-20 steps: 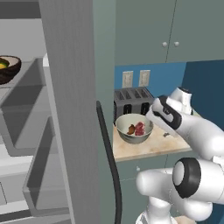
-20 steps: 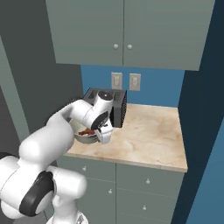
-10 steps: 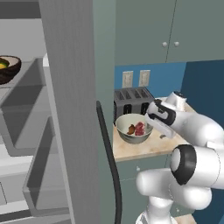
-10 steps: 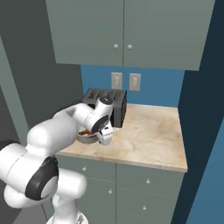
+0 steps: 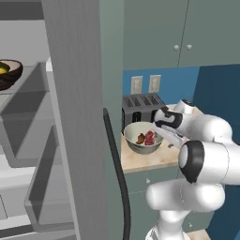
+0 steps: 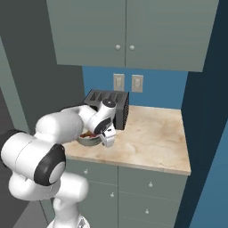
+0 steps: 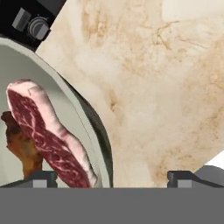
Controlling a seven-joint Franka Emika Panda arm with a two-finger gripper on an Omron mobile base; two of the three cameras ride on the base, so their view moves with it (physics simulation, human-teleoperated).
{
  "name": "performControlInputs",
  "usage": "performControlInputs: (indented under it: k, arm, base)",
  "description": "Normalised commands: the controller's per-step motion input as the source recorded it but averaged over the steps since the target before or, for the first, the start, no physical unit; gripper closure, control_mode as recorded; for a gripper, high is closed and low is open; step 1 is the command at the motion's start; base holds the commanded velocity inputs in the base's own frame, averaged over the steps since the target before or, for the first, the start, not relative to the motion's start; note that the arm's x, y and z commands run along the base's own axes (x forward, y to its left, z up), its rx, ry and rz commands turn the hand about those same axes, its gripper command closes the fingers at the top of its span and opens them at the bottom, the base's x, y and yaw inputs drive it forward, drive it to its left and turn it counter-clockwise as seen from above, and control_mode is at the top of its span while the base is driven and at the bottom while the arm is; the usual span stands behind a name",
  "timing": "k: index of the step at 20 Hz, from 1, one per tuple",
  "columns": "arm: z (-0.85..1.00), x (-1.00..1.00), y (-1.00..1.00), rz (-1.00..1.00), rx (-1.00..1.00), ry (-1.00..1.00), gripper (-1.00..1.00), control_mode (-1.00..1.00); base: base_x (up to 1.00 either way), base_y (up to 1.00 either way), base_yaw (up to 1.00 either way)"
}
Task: Place the bowl with the avocado and lemon on the top shelf of the fridge. Place the bowl with the chicken drumstick and steak on the second highest shelf of the fridge.
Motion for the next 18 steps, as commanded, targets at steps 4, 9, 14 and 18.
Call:
performControlInputs:
  k: [4, 9, 14, 18]
  arm:
    - [-0.23, 0.18, 0.00, 0.00, 0.00, 0.00, -1.00, -1.00]
    - [-0.17, 0.02, 0.00, 0.00, 0.00, 0.00, 1.00, -1.00]
    - [-0.01, 0.00, 0.00, 0.00, 0.00, 0.00, 1.00, -1.00]
    - [0.00, -0.03, 0.00, 0.00, 0.00, 0.00, 1.00, -1.00]
  base:
    - [0.00, 0.00, 0.00]
    - [0.00, 0.00, 0.00]
    - [0.00, 0.00, 0.00]
    - [0.00, 0.00, 0.00]
